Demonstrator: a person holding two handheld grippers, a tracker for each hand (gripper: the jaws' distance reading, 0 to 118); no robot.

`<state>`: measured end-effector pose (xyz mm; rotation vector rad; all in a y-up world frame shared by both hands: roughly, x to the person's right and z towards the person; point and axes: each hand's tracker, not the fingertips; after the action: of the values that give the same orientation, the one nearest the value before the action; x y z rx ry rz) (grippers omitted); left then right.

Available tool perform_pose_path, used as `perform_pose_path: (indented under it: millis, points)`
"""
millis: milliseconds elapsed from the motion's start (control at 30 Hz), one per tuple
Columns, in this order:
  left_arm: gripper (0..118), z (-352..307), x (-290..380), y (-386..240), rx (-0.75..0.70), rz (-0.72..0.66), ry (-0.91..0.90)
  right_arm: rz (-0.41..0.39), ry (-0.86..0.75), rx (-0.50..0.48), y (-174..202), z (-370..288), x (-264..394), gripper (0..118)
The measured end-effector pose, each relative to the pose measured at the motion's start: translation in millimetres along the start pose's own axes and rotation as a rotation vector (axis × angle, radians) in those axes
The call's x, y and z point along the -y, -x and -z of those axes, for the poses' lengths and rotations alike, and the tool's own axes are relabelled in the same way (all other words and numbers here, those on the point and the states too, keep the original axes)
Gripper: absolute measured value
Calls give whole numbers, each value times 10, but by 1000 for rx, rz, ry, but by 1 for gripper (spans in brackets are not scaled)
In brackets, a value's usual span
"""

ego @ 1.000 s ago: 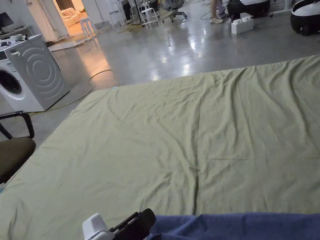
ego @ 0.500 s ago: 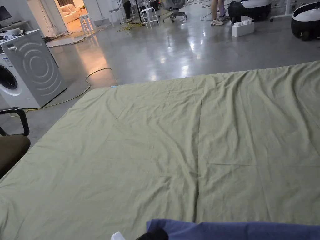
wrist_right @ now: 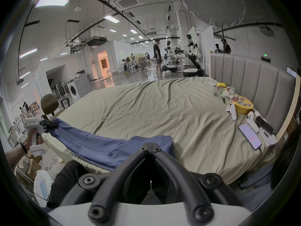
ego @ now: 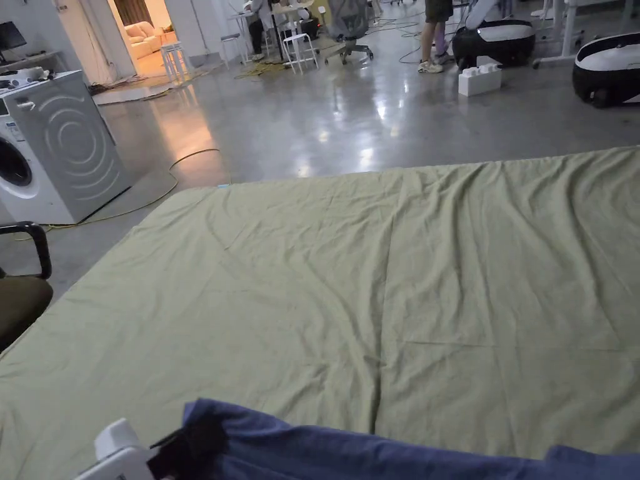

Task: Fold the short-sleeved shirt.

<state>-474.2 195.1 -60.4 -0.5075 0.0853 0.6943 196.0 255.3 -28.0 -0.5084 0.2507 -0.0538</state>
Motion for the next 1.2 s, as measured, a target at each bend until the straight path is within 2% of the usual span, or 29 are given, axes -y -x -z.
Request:
perform_pose_path:
  millis: [33,133,233,333,467,500,533,567,600,633,667,767,833,867,933,967,1067,1200]
  points:
    - [9,-66,-60,-112,-34,41,-13,11,4,-2,-15,6,30,0]
    - [9,-58,72,-561,85,56,-29,20,-1,10,6,-44,95,0]
    - [9,110,488,-1096,160,58,18,31,-8,-1,7,-107,126,0]
    - [9,491,1091,-1583,209,144,110,19,-5,9,11,-190,142,0]
    - [10,962,1649,-1969,121,285,268,44,-3,17,-91,-313,167,0]
    - [15,1053,1739,-2014,92,301,294,49,-10,27,-109,-345,175,0]
    - [25,1117,1815,-2043,75,317,306,53,-18,44,-119,-377,177,0]
    - [45,1157,1856,-2060,82,335,319,59,-21,55,-138,-393,187,0]
    - [78,1191,1877,-2069,127,327,340,70,-19,63,-163,-394,201,0]
    - [99,1214,1876,-2073,171,313,346,82,-16,69,-189,-391,221,0]
    - [107,1228,1852,-2088,199,296,358,92,-14,70,-205,-380,242,0]
    - [104,1050,1589,-2042,261,218,268,116,-16,47,-230,-332,328,0]
    - [86,901,1389,-1963,256,173,200,124,-15,24,-211,-309,346,0]
    - [72,857,1331,-1898,261,132,189,126,-13,16,-202,-295,353,0]
    - [22,803,1297,-1744,240,45,175,121,-6,4,-170,-259,363,0]
    - [6,813,1316,-1692,235,31,185,119,0,0,-160,-242,366,0]
    - [7,965,1574,-1634,163,88,290,109,13,-9,-129,-217,363,0]
    - [7,1311,2020,-1717,199,51,442,87,9,-8,-100,-280,324,0]
